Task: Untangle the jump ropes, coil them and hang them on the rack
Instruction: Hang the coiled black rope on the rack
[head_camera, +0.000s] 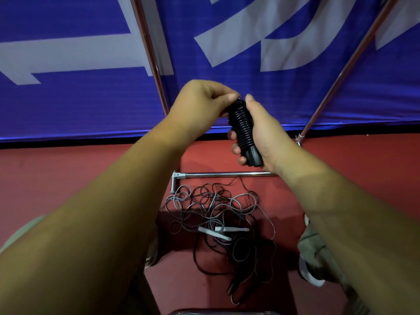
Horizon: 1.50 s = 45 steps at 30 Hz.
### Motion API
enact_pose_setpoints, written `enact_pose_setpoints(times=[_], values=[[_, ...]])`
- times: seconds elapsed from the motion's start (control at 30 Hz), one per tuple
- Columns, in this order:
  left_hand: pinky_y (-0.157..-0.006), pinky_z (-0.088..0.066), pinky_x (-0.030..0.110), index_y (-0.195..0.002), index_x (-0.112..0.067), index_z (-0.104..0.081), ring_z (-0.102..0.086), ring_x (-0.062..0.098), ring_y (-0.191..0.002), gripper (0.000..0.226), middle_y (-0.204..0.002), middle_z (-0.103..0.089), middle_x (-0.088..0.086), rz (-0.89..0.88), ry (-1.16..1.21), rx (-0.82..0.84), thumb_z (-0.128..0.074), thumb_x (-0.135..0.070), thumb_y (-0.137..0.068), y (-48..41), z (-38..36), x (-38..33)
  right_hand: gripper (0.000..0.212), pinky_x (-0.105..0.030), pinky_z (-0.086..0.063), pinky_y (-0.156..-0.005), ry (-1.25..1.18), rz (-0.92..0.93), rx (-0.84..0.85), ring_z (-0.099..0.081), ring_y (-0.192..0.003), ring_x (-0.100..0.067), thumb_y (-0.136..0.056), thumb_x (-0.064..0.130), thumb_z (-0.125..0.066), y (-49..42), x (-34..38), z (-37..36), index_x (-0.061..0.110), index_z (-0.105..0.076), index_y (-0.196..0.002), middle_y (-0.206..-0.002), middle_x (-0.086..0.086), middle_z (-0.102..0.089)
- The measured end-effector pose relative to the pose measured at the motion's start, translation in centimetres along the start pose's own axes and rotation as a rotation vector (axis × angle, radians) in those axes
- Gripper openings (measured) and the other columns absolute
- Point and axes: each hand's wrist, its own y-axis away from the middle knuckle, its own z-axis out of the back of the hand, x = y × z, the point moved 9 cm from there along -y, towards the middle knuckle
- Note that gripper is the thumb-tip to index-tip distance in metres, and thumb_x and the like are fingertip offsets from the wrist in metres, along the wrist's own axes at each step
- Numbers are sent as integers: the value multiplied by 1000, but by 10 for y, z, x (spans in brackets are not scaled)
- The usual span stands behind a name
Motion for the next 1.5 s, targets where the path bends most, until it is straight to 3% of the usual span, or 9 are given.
enact_pose_setpoints(times=[0.13,0.3,0.5,0.63,0.77,1.0,1.1,1.23,1.5], values=[[-87,-64,30,-101,-10,-83,-78,24,-91,15,-91,-81,5,84,170,-7,-72,-20,-100,-2,-2,11,66,-31,-45,-53,62,30,-25,-55,-54,-23,-103,76,-35,2,3,3,27,-79,-111,-75,-5,-61],[-85,-63,31,-104,-2,-81,-77,20,-88,14,-96,-81,14,207,370,5,-77,-12,-95,-3,-5,23,66,-33,-46,-53,84,51,-74,-56,-55,-25,-104,75,-37,1,5,7,20,-71,-118,-75,-6,-64],[-85,-63,28,-103,-5,-80,-78,23,-98,12,-95,-81,10,233,315,-12,-78,-11,-93,-1,-1,25,63,-34,-48,-52,164,68,-104,-59,-54,-26,-104,74,-37,1,7,7,21,-69,-118,-79,-7,-66],[-79,-62,25,-101,-6,-80,-75,15,-82,9,-91,-81,10,222,272,-59,-76,-8,-93,0,1,27,52,-34,-49,-50,215,109,-134,-59,-54,-26,-103,72,-42,4,11,7,30,-69,-117,-78,-7,-66],[-75,-63,25,-117,-12,-74,-74,11,-75,26,-90,-77,4,142,139,-106,-76,-9,-91,2,2,20,42,-36,-47,-51,210,123,-155,-57,-55,-26,-102,69,-50,5,11,8,33,-70,-111,-74,-7,-64],[-79,-60,26,-117,-6,-73,-77,17,-95,22,-106,-79,12,176,448,-11,-66,2,-97,2,-7,19,57,-35,-53,-53,98,42,-164,-58,-53,-24,-99,73,-52,1,17,20,23,-69,-119,-77,-7,-66],[-82,-60,26,-119,-3,-70,-76,19,-99,25,-110,-79,14,203,567,19,-65,5,-96,3,-10,21,62,-43,-60,-63,95,-17,-151,-62,-57,-24,-96,77,-54,2,17,23,21,-74,-114,-77,-5,-68],[-80,-59,26,-119,-8,-71,-78,18,-99,30,-108,-80,6,213,510,44,-78,-3,-91,4,-15,21,67,-44,-61,-65,100,-50,-140,-62,-58,-23,-94,81,-52,4,15,26,20,-75,-110,-77,-4,-67],[-85,-61,30,-107,-7,-73,-77,21,-93,22,-102,-80,8,160,508,-19,-71,8,-91,-1,-13,14,68,-32,-48,-57,-129,-54,20,-51,-55,-21,-94,86,-42,6,12,9,25,-69,-109,-73,-2,-58]])
